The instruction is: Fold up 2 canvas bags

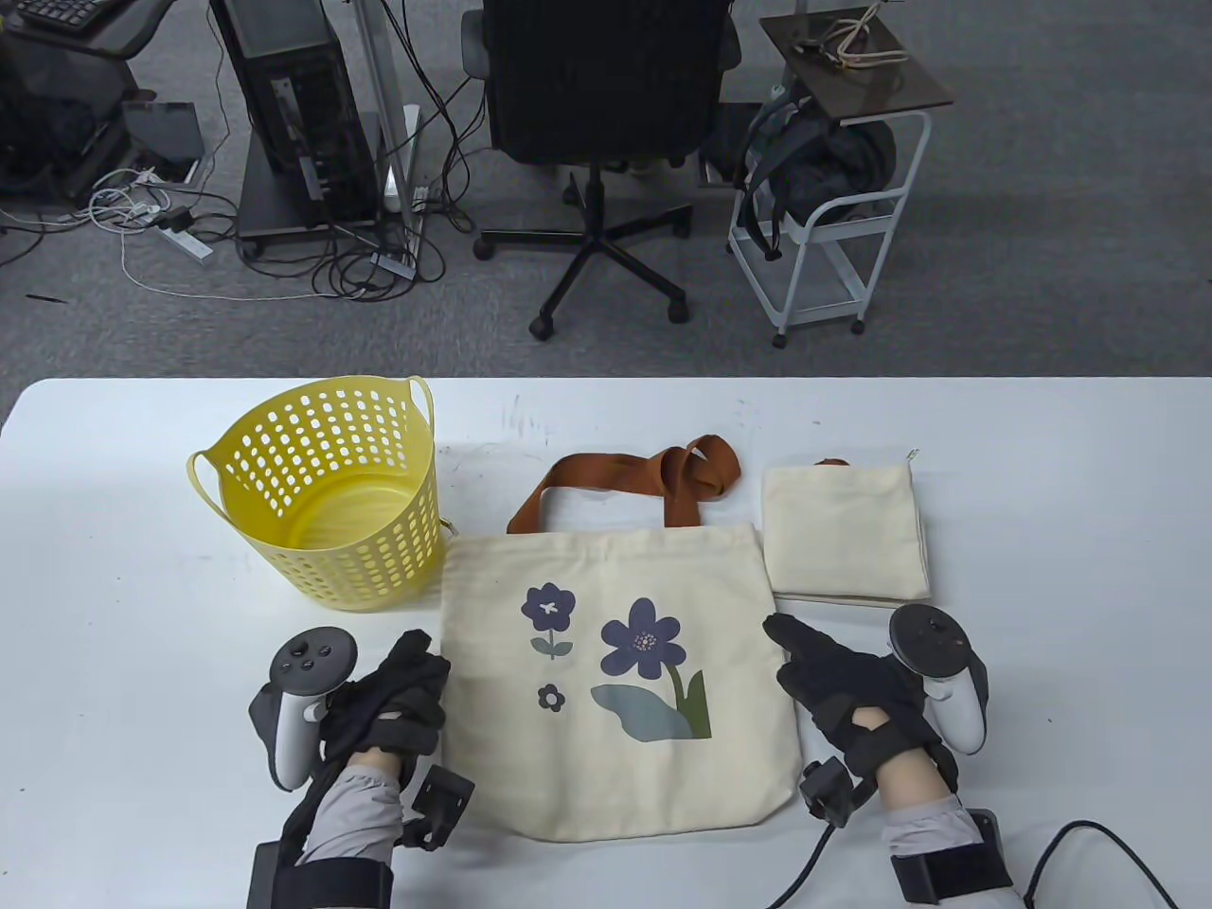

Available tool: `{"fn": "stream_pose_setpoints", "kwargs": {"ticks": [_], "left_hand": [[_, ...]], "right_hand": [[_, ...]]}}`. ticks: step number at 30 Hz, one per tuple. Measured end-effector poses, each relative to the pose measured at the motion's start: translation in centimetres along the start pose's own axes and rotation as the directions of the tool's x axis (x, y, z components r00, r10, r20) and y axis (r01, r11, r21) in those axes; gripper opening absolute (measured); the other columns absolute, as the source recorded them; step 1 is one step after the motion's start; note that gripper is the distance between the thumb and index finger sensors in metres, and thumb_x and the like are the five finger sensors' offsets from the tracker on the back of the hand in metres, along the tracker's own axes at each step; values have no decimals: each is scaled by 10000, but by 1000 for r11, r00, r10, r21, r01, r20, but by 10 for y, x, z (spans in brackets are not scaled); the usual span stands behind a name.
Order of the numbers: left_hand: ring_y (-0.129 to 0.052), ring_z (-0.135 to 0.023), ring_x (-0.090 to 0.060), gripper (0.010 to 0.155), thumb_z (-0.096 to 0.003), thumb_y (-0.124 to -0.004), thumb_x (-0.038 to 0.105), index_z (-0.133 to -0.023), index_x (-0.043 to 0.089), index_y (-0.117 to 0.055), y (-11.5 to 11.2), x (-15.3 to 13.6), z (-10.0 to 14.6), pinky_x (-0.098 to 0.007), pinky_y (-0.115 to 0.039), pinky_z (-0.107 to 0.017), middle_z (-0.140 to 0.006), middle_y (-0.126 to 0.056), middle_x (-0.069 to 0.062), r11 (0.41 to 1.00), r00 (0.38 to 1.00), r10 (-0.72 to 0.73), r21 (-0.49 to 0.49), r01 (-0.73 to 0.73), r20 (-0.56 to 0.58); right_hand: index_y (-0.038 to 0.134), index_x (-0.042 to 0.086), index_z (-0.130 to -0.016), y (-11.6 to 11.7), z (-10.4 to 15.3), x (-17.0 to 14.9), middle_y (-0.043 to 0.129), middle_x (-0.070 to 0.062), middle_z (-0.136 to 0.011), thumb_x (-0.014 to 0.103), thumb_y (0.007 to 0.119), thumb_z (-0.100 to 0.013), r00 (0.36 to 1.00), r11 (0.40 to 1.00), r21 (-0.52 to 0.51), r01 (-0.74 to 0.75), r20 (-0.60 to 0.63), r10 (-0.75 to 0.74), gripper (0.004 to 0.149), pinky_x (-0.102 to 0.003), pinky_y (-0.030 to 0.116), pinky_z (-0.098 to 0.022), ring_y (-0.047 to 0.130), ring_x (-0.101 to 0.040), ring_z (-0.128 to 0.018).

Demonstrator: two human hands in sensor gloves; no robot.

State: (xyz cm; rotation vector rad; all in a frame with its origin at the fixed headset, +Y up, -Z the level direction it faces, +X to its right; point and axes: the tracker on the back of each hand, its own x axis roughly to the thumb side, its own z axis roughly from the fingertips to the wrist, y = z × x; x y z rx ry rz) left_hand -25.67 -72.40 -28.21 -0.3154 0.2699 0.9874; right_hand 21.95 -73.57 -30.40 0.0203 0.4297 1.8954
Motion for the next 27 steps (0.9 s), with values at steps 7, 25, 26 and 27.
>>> {"fn": "stream_pose_setpoints", "kwargs": {"ticks": [7, 25, 26, 27], "left_hand": [[-617, -1018, -503, 597, -601, -761, 146, -1145, 88, -523, -14, 6, -1, -733, -464, -690, -1119, -674, -214, 951, 909, -299, 15, 308, 290], [-350, -1134, -405, 700, -573, -823, 126, -1153, 284, -464, -49, -10, -19, -744, -316, -741, -1200, -565, -14, 803, 793, -574, -48, 594, 202], [-344, -1134, -398, 695, -575, -820, 127, -1152, 283, -466, -48, -12, -20, -740, -305, -741, -1200, -567, -17, 818, 809, -552, -56, 572, 201], [-335, -1134, -391, 687, -576, -814, 127, -1150, 284, -471, -46, -13, -20, -734, -294, -740, -1198, -569, -16, 834, 826, -526, -66, 547, 200]], "right_hand": [[604, 71, -1049, 9, -4, -7, 500, -267, -1074, 101, 743, -494, 990, 988, 65, -139, -25, 141, 573, -715, 362, -649, 432, -561, -952], [530, 251, -1054, 22, -18, -31, 370, -3, -1130, -55, 733, -446, 881, 876, 211, -434, -105, 462, 711, -536, 152, -730, 206, -287, -1029], [492, 272, -1059, 26, -19, -31, 323, 21, -1134, -49, 755, -446, 852, 846, 235, -478, -109, 512, 741, -539, 131, -728, 176, -274, -1027], [467, 285, -1063, 29, -20, -31, 279, 52, -1134, -32, 767, -453, 822, 817, 250, -520, -112, 558, 750, -539, 118, -727, 144, -266, -1024]]}}
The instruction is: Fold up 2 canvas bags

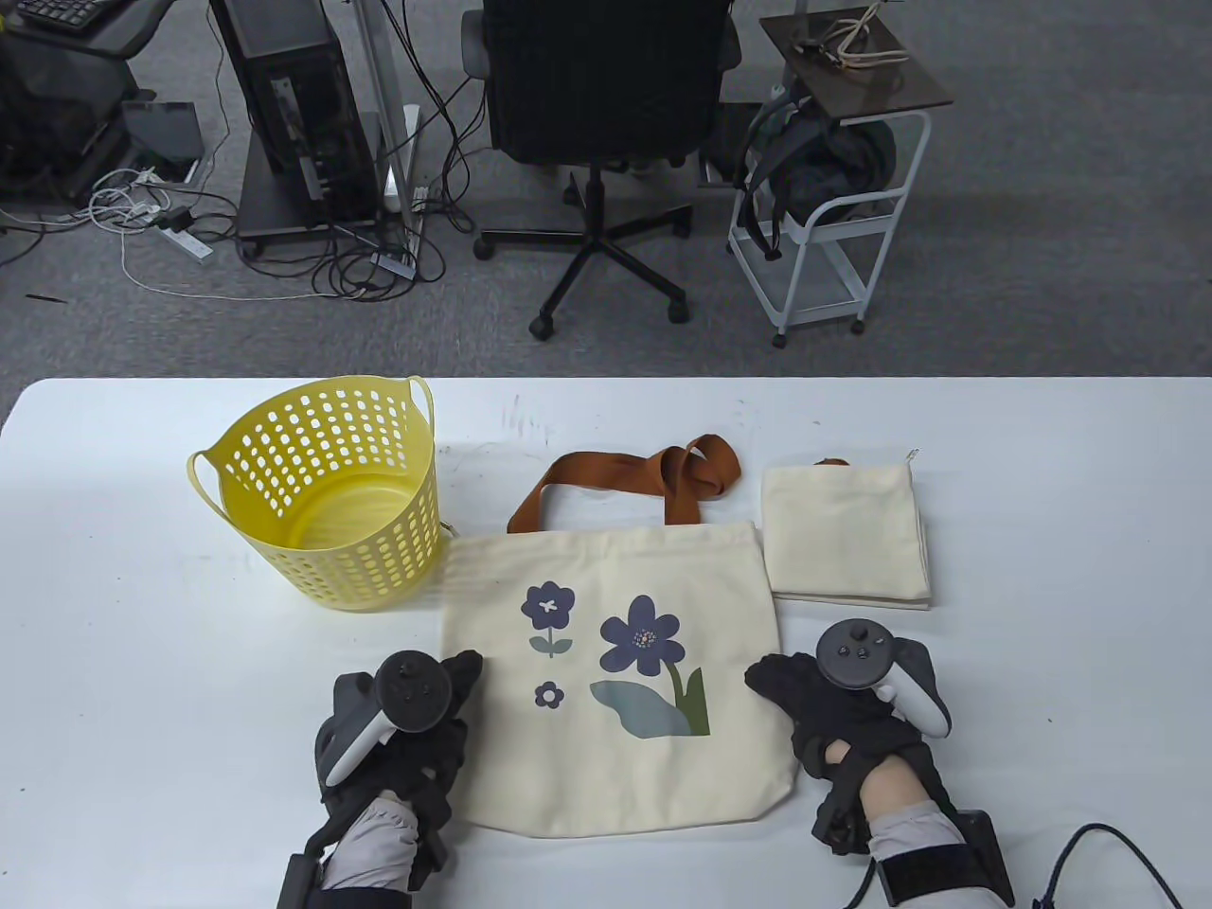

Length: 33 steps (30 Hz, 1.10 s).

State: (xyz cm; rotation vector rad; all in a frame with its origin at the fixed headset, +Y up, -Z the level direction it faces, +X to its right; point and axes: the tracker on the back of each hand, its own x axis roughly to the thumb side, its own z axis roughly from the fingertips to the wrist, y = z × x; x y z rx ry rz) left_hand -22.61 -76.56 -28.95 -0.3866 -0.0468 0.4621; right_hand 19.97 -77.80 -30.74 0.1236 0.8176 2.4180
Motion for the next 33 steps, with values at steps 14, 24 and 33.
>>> {"fn": "stream_pose_setpoints", "kwargs": {"ticks": [14, 24, 33], "left_hand": [[-299, -1128, -321, 580, -594, -753, 144, -1133, 259, -572, 6, -22, 0, -652, -200, -737, -1157, -660, -32, 961, 961, 274, -45, -273, 25], [-201, -1125, -276, 740, -506, -815, -5, -1117, 318, -550, 5, -32, -1, -611, -133, -731, -1177, -619, 32, 947, 958, 278, -191, -260, 77], [-311, -1140, -272, 582, -581, -841, 216, -1105, 312, -607, 5, -27, 2, -635, -197, -756, -1126, -715, 41, 973, 973, 228, -42, -226, 45]], "right_hand": [[637, 242, -997, -3, -1, 7, 474, -5, -1081, 312, 745, -549, 1000, 984, -174, -22, -21, 19, 466, -562, 272, -760, 346, -281, -1031], [752, 169, -945, -17, 2, -20, 635, -99, -1042, 306, 773, -518, 954, 946, -132, 297, 88, -287, 449, -511, 283, -748, 436, -287, -1006], [760, 108, -921, -18, 4, -22, 732, -174, -961, 314, 759, -516, 935, 921, -166, 352, 111, -338, 455, -541, 300, -738, 481, -332, -987]]}}
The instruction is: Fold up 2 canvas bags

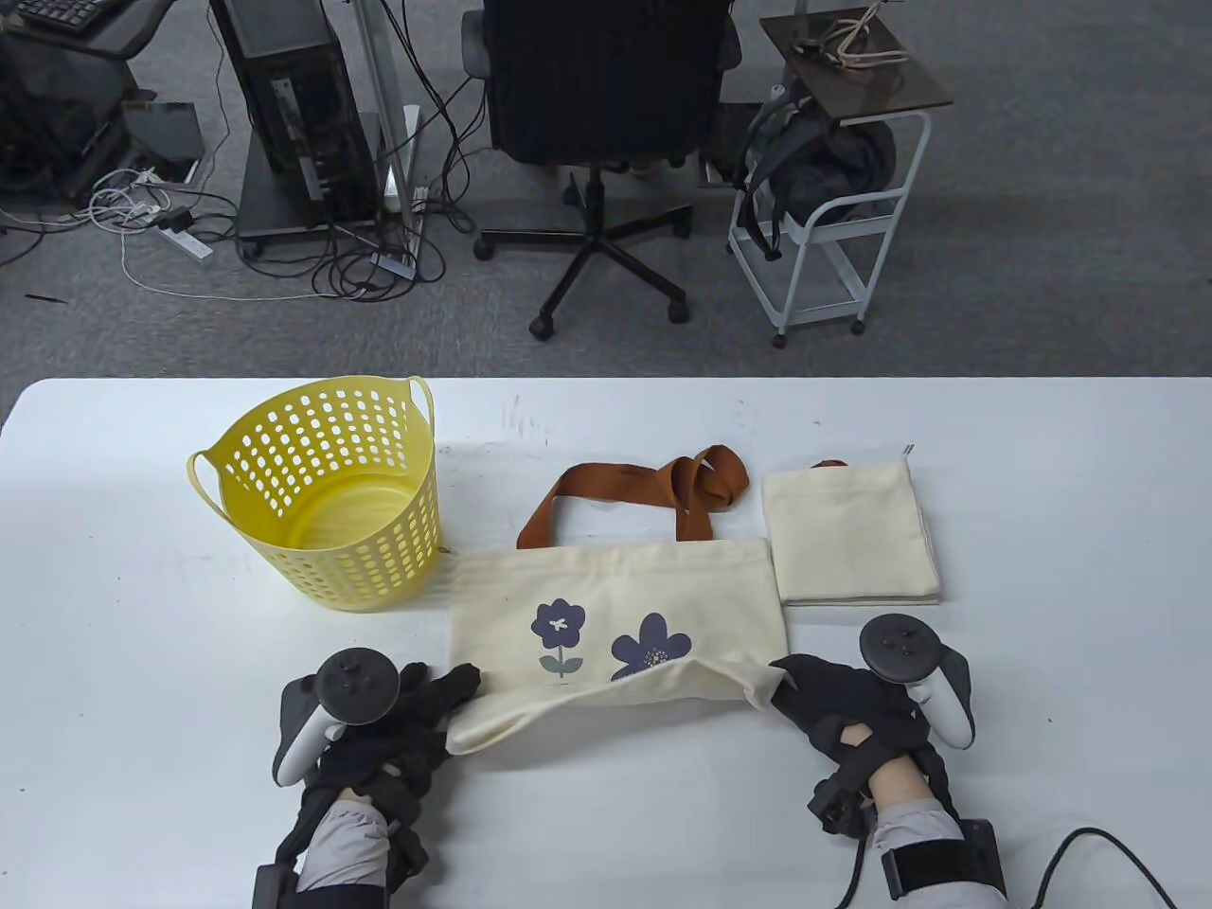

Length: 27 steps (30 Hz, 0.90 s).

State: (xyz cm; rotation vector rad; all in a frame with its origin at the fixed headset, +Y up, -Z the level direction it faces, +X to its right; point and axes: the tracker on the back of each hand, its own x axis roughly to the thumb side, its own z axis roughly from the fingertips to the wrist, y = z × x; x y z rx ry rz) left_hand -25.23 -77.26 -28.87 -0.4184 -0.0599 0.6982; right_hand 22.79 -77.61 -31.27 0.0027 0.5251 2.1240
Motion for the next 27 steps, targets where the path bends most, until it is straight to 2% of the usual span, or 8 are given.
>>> {"fn": "stream_pose_setpoints", "kwargs": {"ticks": [4, 7, 9, 10, 12, 13, 22, 27], "left_hand": [[-650, -1021, -243, 496, -600, -783, 310, -1080, 225, -692, 1, 9, 3, -600, -430, -778, -1006, -865, -5, 991, 998, -56, 119, 60, -38], [-789, -897, -267, 492, -592, -798, 330, -1046, 147, -749, -2, 18, 5, -580, -590, -715, -890, -955, -29, 972, 989, -125, 189, 139, -82], [-840, -841, -280, 483, -589, -801, 340, -1017, 117, -786, -3, 22, 6, -582, -632, -680, -834, -989, -34, 959, 980, -168, 215, 187, -104], [-863, -815, -277, 481, -586, -804, 350, -1001, 107, -805, -4, 24, 6, -580, -650, -664, -805, -1006, -32, 949, 975, -191, 232, 214, -118], [-900, -767, -283, 478, -580, -817, 351, -973, 79, -835, -5, 27, 7, -583, -679, -631, -759, -1032, -35, 934, 966, -211, 259, 245, -150], [-917, -741, -290, 474, -577, -824, 344, -957, 62, -850, -6, 30, 7, -585, -691, -613, -736, -1044, -38, 925, 961, -224, 274, 262, -162], [-992, -563, -324, 449, -564, -843, 310, -847, -29, -926, -11, 41, 6, -603, -743, -499, -565, -1083, -56, 892, 923, -319, 262, 369, -216], [-1001, -498, -308, 447, -553, -870, 312, -799, -55, -938, -18, 51, 3, -602, -751, -484, -486, -1080, -55, 854, 878, -419, 229, 467, -231]], "right_hand": [[722, 58, -917, 3, 1, 4, 765, -215, -887, 321, 730, -524, 999, 998, -27, -49, -7, 49, 472, -590, 278, -733, 489, -362, -972], [686, 42, -919, 7, 1, 10, 784, -220, -817, 342, 702, -525, 990, 988, -65, -141, -42, 138, 496, -645, 261, -726, 517, -359, -954], [623, 54, -960, 11, -1, 12, 746, -205, -831, 423, 804, -487, 981, 982, -31, -188, -47, 186, 627, -671, 219, -724, 478, -352, -968], [580, 70, -983, 13, -1, 14, 718, -188, -850, 392, 840, -487, 973, 974, -23, -226, -60, 225, 646, -670, 210, -726, 450, -346, -975], [671, 91, -948, 12, 1, 19, 809, -151, -810, 268, 769, -529, 952, 945, -120, -304, -82, 296, 465, -667, 300, -733, 570, -324, -947], [694, 82, -940, 12, 1, 22, 843, -153, -793, 276, 742, -534, 941, 928, -155, -338, -88, 328, 453, -660, 337, -731, 629, -330, -918], [782, 14, -844, 19, 0, 31, 961, -113, -530, 340, 713, -516, 848, 813, -242, -529, -188, 495, 468, -607, 546, -664, 860, -314, -656], [822, 5, -803, 22, -1, 32, 962, -106, -454, 348, 816, -505, 820, 787, -238, -569, -239, 520, 454, -603, 574, -635, 877, -311, -578]]}}
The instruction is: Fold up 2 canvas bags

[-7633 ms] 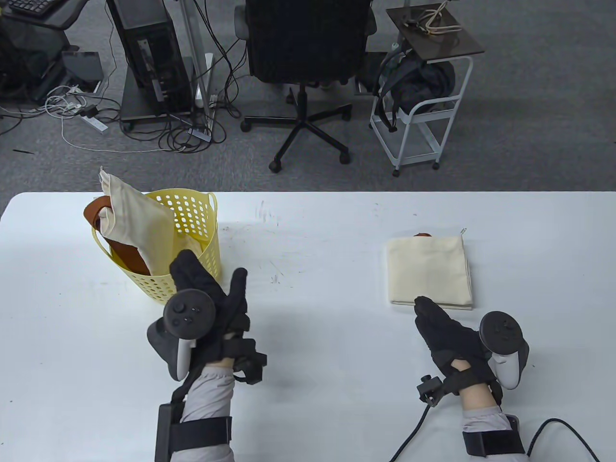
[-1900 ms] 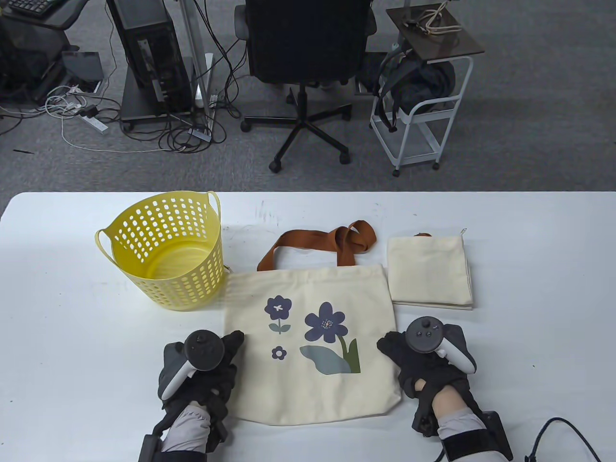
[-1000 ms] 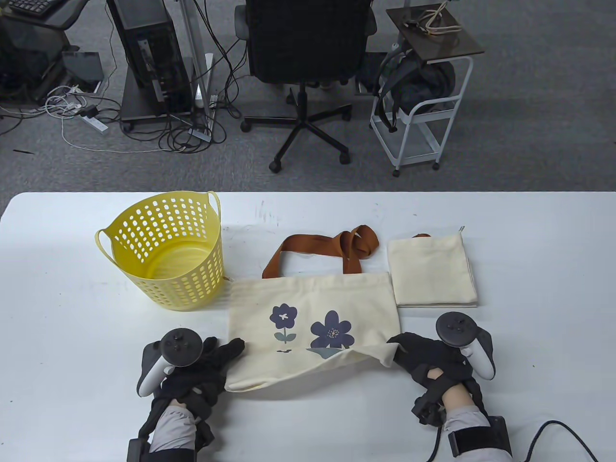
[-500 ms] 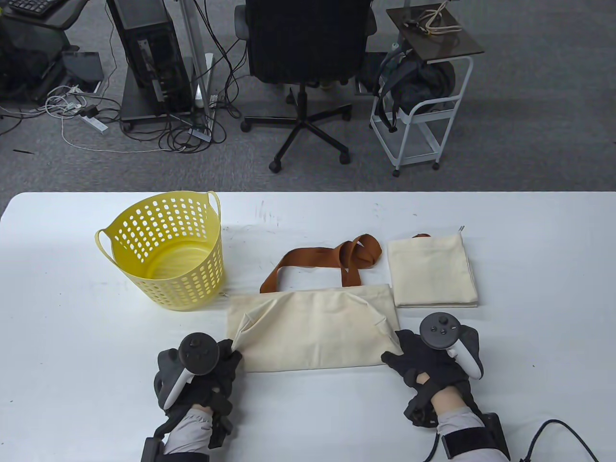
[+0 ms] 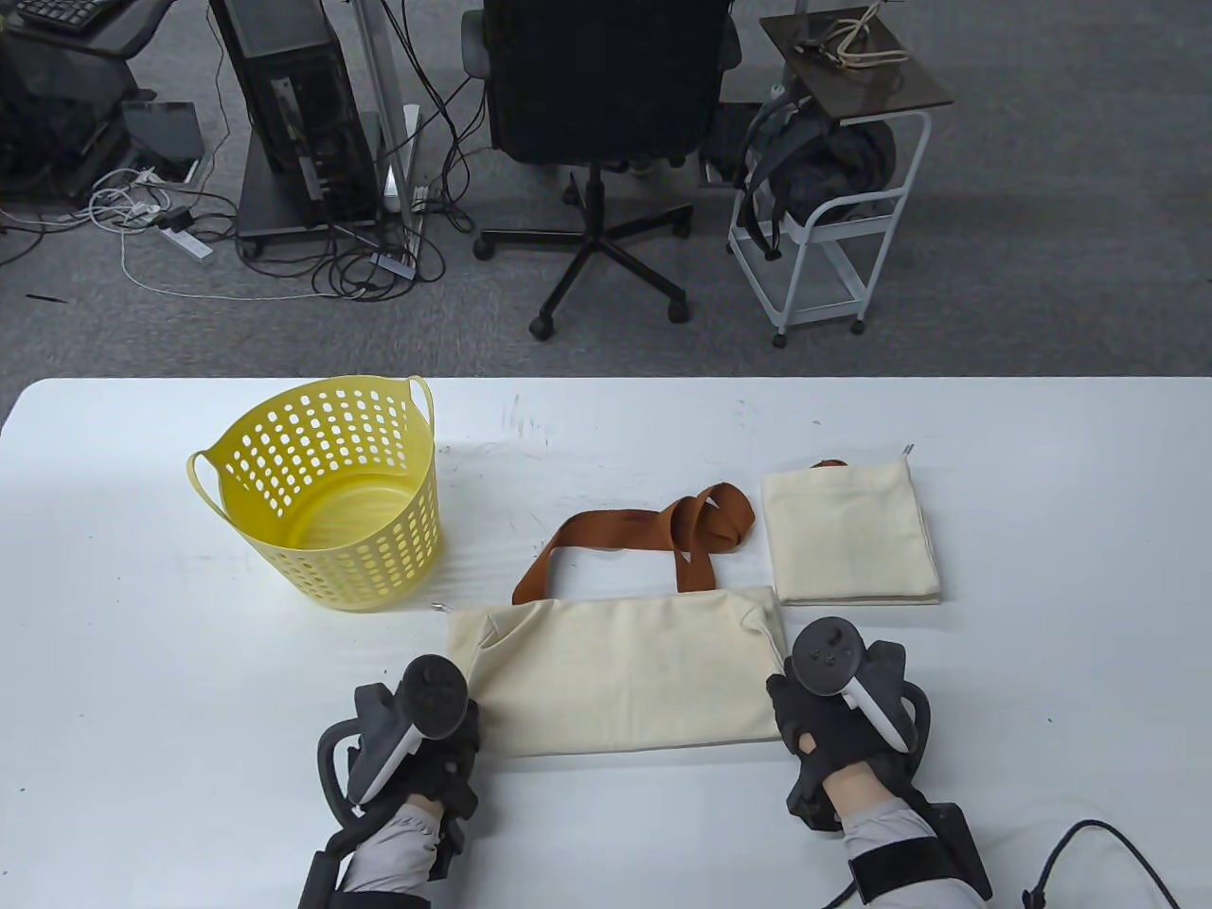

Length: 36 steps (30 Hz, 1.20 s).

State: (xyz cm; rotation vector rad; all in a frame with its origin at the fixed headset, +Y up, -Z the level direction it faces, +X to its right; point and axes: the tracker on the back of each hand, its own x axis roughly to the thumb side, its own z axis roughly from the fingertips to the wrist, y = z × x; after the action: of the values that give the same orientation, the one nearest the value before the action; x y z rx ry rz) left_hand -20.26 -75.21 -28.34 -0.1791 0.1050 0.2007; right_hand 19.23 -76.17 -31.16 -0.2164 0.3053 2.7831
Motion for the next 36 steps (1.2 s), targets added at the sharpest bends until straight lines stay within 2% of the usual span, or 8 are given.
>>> {"fn": "stream_pose_setpoints", "kwargs": {"ticks": [5, 7, 10, 14, 18, 21, 25, 36], "left_hand": [[-896, -739, -346, 501, -525, -927, 340, -856, -35, -897, -6, 22, 4, -670, -602, -631, -531, -1045, -53, 971, 971, -236, 40, 235, 44], [-711, -905, -449, 677, -525, -920, 363, -1043, -22, -716, -7, 27, 7, -727, -500, -657, -811, -935, -146, 940, 940, -337, 67, 334, 55], [-283, -1059, -542, 941, -522, -937, 341, -1163, 106, -290, -5, 24, 6, -790, -330, -665, -1194, -451, -243, 964, 960, -265, 18, 264, 86], [8, -1025, -472, 991, -531, -930, 310, -1124, 244, -138, -5, 22, 5, -779, -159, -659, -1196, -99, -175, 972, 965, -160, -140, 191, 207], [76, -1010, -446, 1025, -519, -941, 340, -1108, 294, -104, -11, 26, 4, -776, -120, -661, -1179, 1, -144, 950, 953, -36, -286, 127, 301], [65, -1015, -451, 1052, -500, -951, 390, -1109, 294, -98, -17, 28, 4, -782, -126, -659, -1185, -28, -148, 917, 941, 24, -382, 113, 336], [-10, -1040, -464, 1041, -492, -957, 412, -1126, 273, -143, -19, 25, 3, -780, -161, -664, -1211, -123, -167, 910, 944, 64, -408, 79, 325], [-355, -1112, -377, 719, -542, -919, 242, -1140, 246, -519, -5, 13, -1, -742, -320, -717, -1190, -570, -111, 930, 941, 164, -364, -48, 296]], "right_hand": [[778, 68, -850, 2, 4, 6, 917, -118, -559, 428, 878, -445, 976, 972, -87, -218, -16, 218, 551, -622, 518, -663, 808, -324, -707], [694, 68, -923, 1, 5, 5, 869, -147, -659, 436, 892, -435, 971, 966, -102, -237, -20, 236, 643, -648, 454, -683, 727, -355, -791], [528, 81, -1018, 2, 11, 9, 737, -195, -831, 397, 903, -448, 969, 961, -139, -241, 17, 245, 752, -687, 327, -702, 542, -398, -907], [427, 191, -1090, 3, 29, 37, 523, -195, -1047, 350, 842, -475, 933, 954, -222, -203, 251, 257, 759, -714, 241, -691, 366, -420, -997], [448, 335, -1085, 26, 39, 67, 365, -91, -1157, 397, 714, -514, 828, 973, -40, -227, 517, 215, 633, -706, 250, -689, 253, -424, -1037], [400, 378, -1087, 45, 37, 73, 281, -12, -1173, 406, 642, -540, 781, 931, 96, -352, 579, 236, 599, -695, 259, -705, 193, -381, -1053], [390, 392, -1085, 42, 21, 53, 270, 29, -1172, 375, 634, -559, 884, 935, 251, -252, 453, 117, 581, -668, 291, -720, 218, -356, -1059], [538, 315, -1052, 23, 13, 29, 437, -43, -1130, 256, 748, -512, 957, 971, 195, -141, 277, 83, 583, -673, 395, -688, 382, -399, -1024]]}}
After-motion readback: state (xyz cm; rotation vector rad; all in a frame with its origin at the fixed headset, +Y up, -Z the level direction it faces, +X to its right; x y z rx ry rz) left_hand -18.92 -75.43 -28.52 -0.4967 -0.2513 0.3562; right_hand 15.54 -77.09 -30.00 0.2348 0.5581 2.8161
